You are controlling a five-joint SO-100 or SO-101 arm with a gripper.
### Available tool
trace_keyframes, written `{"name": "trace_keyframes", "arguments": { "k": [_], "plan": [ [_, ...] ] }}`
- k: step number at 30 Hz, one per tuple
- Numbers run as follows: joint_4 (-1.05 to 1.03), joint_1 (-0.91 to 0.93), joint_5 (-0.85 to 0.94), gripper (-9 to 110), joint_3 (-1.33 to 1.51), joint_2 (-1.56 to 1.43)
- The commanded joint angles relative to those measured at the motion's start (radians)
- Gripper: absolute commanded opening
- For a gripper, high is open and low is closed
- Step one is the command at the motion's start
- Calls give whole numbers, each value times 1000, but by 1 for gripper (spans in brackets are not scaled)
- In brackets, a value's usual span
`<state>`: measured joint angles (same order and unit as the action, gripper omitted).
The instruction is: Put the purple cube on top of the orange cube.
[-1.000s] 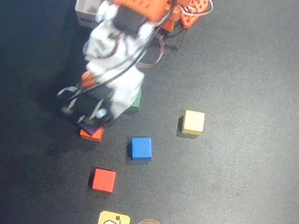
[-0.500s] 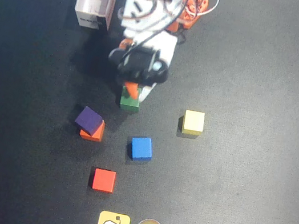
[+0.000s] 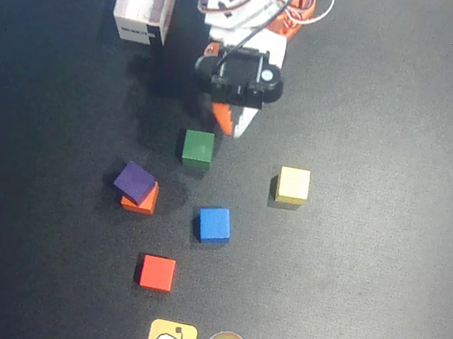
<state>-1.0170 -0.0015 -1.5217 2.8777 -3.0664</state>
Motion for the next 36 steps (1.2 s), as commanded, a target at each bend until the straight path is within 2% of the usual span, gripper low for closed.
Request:
{"name": "trace_keyframes", "arguments": {
  "k": [1, 12, 36],
  "plan": [
    [-46, -25, -6, 0, -5, -26],
    [-250, -37, -26, 0, -5, -26],
    [-249, -34, 25, 0, -5, -26]
  ]
}}
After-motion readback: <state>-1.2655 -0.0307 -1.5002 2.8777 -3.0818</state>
